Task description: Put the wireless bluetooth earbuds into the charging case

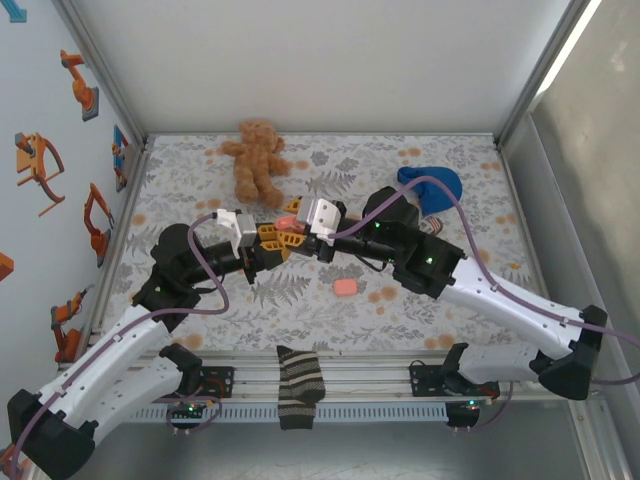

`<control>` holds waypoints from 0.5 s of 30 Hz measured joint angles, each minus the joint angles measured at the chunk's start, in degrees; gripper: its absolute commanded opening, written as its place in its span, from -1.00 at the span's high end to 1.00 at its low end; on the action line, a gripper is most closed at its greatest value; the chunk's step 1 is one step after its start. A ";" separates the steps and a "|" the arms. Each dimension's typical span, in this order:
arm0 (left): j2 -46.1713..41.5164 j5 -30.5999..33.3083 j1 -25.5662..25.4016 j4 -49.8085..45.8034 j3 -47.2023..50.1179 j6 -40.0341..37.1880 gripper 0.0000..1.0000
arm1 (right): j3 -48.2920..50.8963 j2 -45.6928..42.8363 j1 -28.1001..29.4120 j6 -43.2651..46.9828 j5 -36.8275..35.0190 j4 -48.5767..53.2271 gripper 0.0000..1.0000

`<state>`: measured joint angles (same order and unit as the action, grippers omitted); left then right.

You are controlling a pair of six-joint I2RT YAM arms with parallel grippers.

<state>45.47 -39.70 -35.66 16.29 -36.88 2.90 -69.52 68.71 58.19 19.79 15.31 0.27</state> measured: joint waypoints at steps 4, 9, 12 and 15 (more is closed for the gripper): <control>-0.26 0.33 0.00 0.79 0.57 -0.04 0.94 | -1.88 -1.70 0.00 -2.45 -2.16 0.33 0.11; -0.57 0.94 0.00 1.31 1.20 -0.33 0.94 | -2.08 -3.28 0.00 -4.11 -4.31 1.84 0.11; -0.57 1.14 0.00 2.10 1.70 -0.35 0.94 | -3.19 -3.06 -0.07 -5.27 -5.62 5.11 0.12; -0.66 1.46 0.00 2.64 2.21 -0.37 0.95 | -6.14 -2.47 -0.83 -7.50 -7.02 9.94 0.11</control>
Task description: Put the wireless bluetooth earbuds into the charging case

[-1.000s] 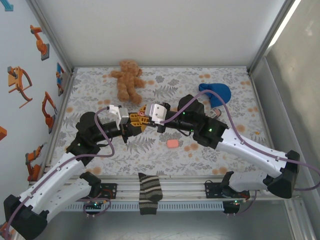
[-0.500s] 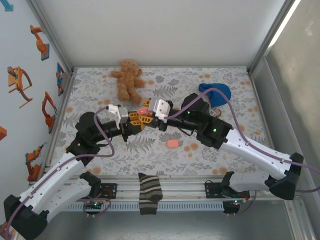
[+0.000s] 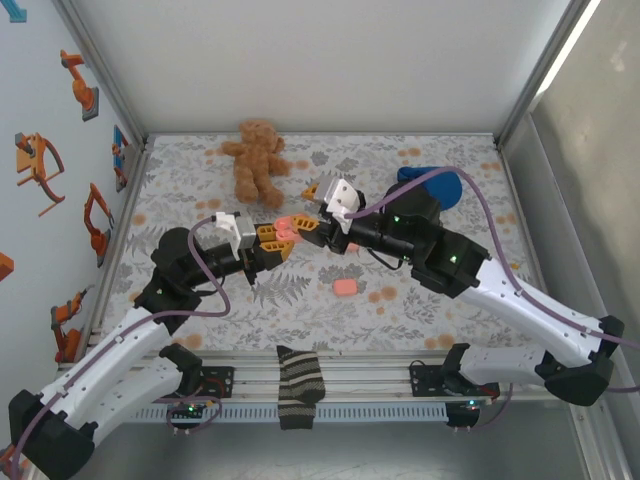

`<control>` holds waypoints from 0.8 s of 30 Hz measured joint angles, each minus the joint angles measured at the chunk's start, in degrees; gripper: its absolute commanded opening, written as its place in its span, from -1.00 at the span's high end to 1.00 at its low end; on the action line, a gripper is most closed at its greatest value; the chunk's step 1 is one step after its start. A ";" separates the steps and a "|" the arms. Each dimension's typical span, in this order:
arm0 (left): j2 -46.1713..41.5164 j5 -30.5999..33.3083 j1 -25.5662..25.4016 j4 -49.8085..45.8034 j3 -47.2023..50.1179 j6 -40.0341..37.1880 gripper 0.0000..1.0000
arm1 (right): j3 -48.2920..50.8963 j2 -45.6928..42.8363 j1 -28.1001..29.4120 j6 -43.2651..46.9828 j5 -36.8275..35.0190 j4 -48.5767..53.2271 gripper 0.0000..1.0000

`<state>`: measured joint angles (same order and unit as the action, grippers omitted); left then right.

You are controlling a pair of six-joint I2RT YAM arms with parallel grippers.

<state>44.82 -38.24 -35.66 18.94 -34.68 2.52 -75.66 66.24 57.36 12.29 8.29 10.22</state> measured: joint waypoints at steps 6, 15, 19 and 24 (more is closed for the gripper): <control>-0.94 2.25 -0.02 2.58 2.58 -0.87 0.95 | -7.98 0.07 -6.08 -11.04 -0.22 12.15 0.11; -0.22 4.26 -0.11 5.16 3.63 -3.43 0.96 | -17.53 0.98 -8.81 -25.86 1.90 29.86 0.13; 1.38 4.61 -0.11 5.79 3.63 -5.38 0.96 | -22.45 4.55 -8.81 -30.67 2.82 36.15 0.17; 4.22 4.81 -0.28 5.92 3.50 -8.26 0.96 | -27.80 10.71 -8.81 -35.50 3.37 43.58 0.22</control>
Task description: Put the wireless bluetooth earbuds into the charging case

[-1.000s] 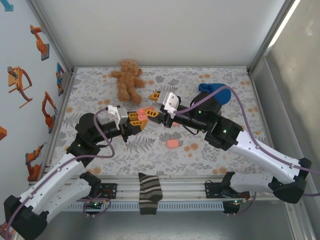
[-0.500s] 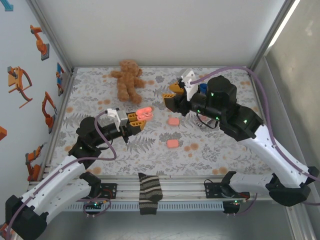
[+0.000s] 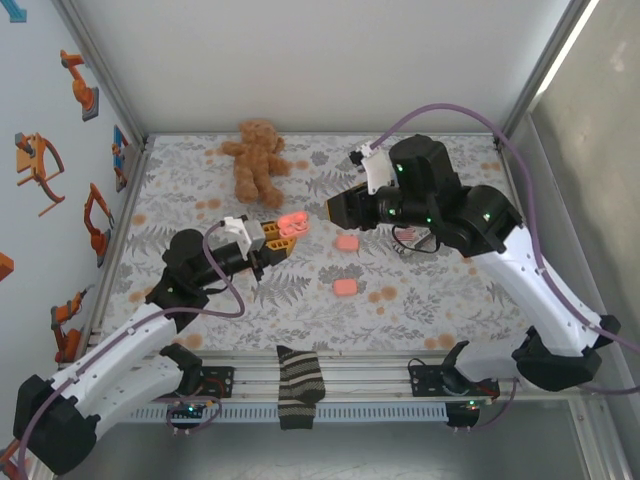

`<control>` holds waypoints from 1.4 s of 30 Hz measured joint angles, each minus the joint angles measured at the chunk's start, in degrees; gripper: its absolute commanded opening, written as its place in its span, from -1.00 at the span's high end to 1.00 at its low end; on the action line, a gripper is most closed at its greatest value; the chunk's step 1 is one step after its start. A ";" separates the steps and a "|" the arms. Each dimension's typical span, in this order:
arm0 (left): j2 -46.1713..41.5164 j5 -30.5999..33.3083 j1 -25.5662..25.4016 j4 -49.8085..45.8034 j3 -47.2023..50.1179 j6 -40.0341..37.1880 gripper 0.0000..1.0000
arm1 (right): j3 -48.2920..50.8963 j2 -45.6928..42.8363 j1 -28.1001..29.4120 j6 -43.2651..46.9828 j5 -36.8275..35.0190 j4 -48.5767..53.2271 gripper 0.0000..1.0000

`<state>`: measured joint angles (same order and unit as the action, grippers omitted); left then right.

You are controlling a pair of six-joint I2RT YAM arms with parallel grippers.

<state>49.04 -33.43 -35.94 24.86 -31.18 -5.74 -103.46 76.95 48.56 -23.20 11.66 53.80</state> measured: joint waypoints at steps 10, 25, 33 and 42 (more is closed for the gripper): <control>5.22 -0.50 -0.04 1.40 -2.75 -2.56 0.96 | -6.91 9.77 0.00 -3.85 0.72 10.54 0.25; 6.86 -2.08 -0.13 1.70 -4.48 -4.37 0.97 | -10.93 15.72 0.00 -3.82 0.52 13.29 0.32; 6.86 -2.23 -0.15 1.68 -4.50 -4.70 0.97 | -11.58 16.92 0.00 -3.85 0.92 13.29 0.46; 6.88 -2.23 -0.15 1.66 -4.50 -4.70 0.96 | -11.80 17.29 0.00 -3.85 1.77 13.27 0.63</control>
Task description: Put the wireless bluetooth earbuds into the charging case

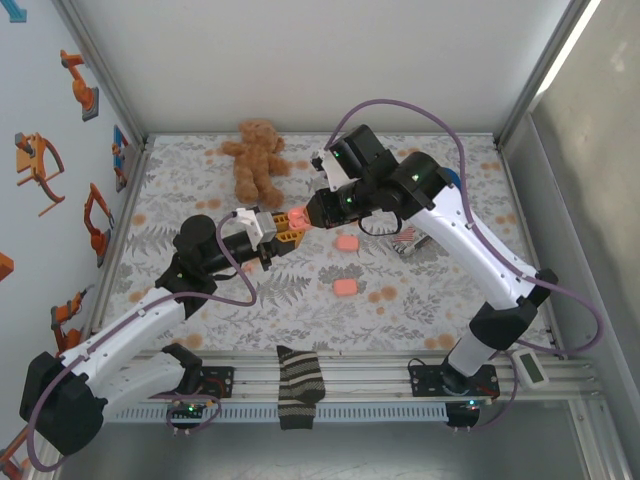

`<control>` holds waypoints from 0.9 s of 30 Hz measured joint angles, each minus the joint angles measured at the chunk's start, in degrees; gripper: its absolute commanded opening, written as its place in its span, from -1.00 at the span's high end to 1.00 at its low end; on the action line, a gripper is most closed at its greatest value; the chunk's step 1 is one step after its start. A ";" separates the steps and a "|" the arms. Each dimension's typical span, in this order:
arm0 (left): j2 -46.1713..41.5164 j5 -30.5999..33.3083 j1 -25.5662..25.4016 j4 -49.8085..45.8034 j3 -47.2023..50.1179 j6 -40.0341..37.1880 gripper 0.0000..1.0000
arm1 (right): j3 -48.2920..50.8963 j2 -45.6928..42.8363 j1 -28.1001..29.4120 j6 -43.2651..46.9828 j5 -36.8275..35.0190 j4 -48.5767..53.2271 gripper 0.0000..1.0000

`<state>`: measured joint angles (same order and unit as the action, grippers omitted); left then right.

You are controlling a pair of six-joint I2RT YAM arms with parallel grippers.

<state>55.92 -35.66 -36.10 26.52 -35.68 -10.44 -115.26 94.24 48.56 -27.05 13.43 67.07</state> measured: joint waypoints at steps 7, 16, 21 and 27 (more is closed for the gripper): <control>0.00 0.02 0.02 -0.39 0.00 0.02 0.97 | 0.00 0.00 0.00 0.02 0.28 0.00 0.75; 0.00 0.00 0.00 -0.33 0.00 1.05 0.96 | 0.00 -0.33 0.00 1.16 0.26 -0.35 0.76; 0.00 0.02 0.00 -0.55 -0.44 3.61 0.96 | 1.57 -2.80 0.00 4.11 0.02 -2.60 0.77; -0.02 -0.74 0.02 -1.53 -1.86 8.09 0.96 | 8.81 -9.90 0.00 12.33 -1.07 -9.29 0.85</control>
<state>55.90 -36.40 -36.07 24.99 -37.54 -2.35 -106.45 84.33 48.56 -14.72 12.36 57.78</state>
